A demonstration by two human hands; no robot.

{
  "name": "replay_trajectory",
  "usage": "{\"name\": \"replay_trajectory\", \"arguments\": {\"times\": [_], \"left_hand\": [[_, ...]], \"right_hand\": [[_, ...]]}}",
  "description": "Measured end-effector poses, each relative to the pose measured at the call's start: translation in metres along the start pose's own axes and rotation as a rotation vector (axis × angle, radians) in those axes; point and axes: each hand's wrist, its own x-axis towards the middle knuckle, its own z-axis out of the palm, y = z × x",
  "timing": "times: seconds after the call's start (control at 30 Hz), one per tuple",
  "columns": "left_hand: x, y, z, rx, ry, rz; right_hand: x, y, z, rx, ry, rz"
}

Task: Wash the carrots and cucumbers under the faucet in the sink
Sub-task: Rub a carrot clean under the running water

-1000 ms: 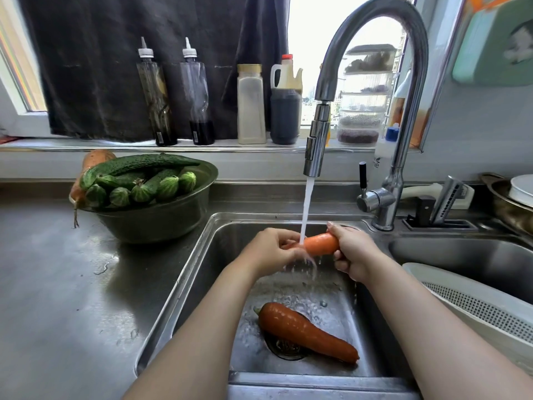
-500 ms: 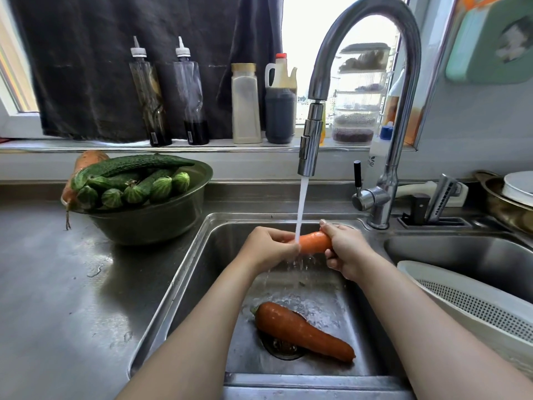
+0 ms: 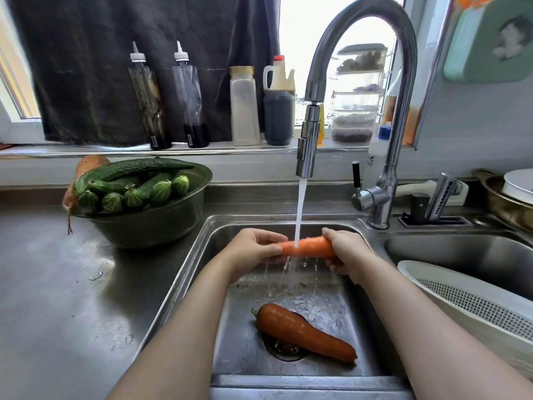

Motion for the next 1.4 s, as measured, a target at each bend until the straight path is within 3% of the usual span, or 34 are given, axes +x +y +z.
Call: {"name": "replay_trajectory", "arguments": {"times": [0.1,0.2,0.33,0.43,0.53,0.77,1.1,1.23,1.4], "left_hand": [[-0.002,0.005,0.003,-0.063,0.050,0.039],[-0.001,0.006,0.006,-0.129,0.118,0.068],[0.001,0.004,0.014,-0.140,0.120,0.068],[0.002,0.002,0.020,-0.162,0.099,0.090],[0.002,0.004,0.021,-0.214,0.065,0.098],[0.001,0.009,0.025,-0.224,0.145,0.107],[0.004,0.008,0.028,-0.245,0.224,0.041],[0.001,0.013,0.035,-0.246,0.237,0.032],[-0.004,0.018,0.044,-0.258,0.253,-0.010]], "right_hand": [[0.002,0.003,-0.005,-0.519,0.078,-0.157],[-0.006,0.000,-0.004,-0.704,-0.010,-0.283],[-0.019,0.006,0.013,-0.251,-0.425,-0.230],[-0.015,0.008,0.015,0.025,-0.593,-0.119],[-0.013,0.009,0.012,0.144,-0.700,-0.009],[-0.018,0.004,0.015,0.124,-0.623,-0.083],[-0.020,0.002,0.014,0.131,-0.675,-0.036],[-0.015,0.004,0.007,0.163,-0.779,-0.024],[-0.015,0.007,0.013,0.159,-0.623,-0.062]]}}
